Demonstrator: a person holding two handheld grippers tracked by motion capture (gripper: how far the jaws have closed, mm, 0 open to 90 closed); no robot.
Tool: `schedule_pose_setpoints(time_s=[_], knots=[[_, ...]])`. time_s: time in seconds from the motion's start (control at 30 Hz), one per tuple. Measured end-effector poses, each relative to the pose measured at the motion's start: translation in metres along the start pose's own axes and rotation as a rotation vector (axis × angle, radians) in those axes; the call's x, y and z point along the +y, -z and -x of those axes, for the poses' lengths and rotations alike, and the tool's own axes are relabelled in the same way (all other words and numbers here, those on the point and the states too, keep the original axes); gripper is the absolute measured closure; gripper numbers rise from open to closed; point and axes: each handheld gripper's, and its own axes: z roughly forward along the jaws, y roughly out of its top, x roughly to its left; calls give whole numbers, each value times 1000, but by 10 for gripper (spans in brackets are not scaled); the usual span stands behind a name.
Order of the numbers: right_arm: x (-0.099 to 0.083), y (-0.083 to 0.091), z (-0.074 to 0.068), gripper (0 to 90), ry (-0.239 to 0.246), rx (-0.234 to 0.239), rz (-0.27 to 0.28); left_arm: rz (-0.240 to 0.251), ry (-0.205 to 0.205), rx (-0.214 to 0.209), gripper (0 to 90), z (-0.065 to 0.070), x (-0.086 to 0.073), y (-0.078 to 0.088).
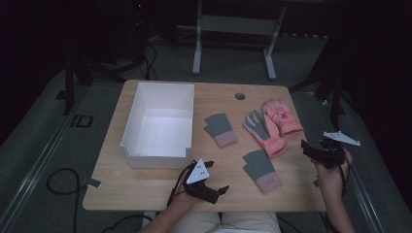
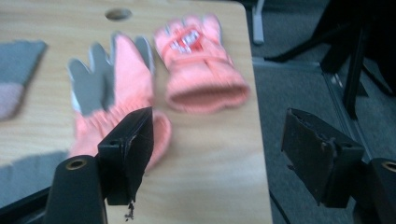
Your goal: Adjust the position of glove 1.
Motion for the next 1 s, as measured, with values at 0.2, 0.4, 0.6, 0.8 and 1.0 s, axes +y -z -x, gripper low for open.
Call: schedule_pose_setpoints(time_s=[0.2,0.4,0.6,0.8,1.0], knots=[[23,0,-18,255,27,35,45,1,1,2,0,0,0,0],[47,0,-36,257,43,62,83,5,8,-1,0,-1,0,0],[66,-5,-54,257,64,94,102,2,10,-11,0,-1,0,0],[78,-14,-75,257,98,132,104,-9,9,-7,0,-1,0,-1],[86,-27,-102,257,158,174,113,-4,5,-16,0,-1,0,0]])
